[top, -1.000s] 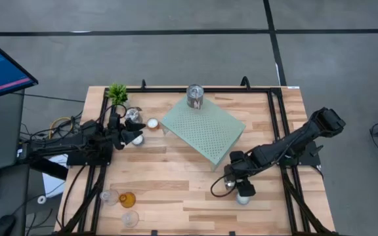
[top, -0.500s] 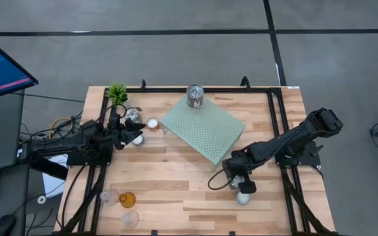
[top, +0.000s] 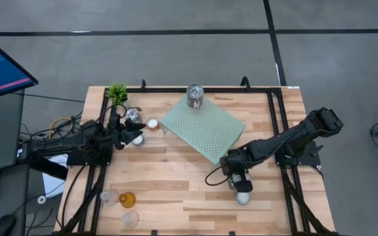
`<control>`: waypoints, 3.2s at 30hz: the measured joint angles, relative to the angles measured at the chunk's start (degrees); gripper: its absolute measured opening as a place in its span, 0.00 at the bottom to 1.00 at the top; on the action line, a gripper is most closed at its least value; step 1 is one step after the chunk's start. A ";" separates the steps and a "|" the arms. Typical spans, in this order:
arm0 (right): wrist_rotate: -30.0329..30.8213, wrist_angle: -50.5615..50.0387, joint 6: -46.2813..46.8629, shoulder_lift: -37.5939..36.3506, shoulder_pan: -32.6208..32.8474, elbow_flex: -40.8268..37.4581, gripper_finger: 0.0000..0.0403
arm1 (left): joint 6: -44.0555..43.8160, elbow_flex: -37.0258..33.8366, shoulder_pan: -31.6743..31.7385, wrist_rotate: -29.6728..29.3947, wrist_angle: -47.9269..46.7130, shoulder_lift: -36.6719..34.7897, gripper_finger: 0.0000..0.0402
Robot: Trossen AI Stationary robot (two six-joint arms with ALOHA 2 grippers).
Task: Stock candles on shelf
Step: Put the bottom silver scented candle on the shelf
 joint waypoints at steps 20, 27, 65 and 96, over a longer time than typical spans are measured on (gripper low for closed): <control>-5.86 -0.33 -0.18 1.55 -0.85 -4.70 0.99 | 0.01 0.00 0.00 0.00 0.01 -0.01 0.73; 0.62 -0.37 -2.16 1.55 -0.07 -4.90 0.97 | -0.01 0.00 0.00 -0.02 -0.01 -0.02 0.73; 5.37 -24.81 -5.15 1.38 7.92 7.45 0.84 | 0.01 0.00 0.00 -0.02 0.00 -0.01 0.73; 34.16 -50.38 -21.52 1.30 -1.65 39.93 0.84 | 0.01 0.00 -0.02 0.01 -0.01 -0.01 0.73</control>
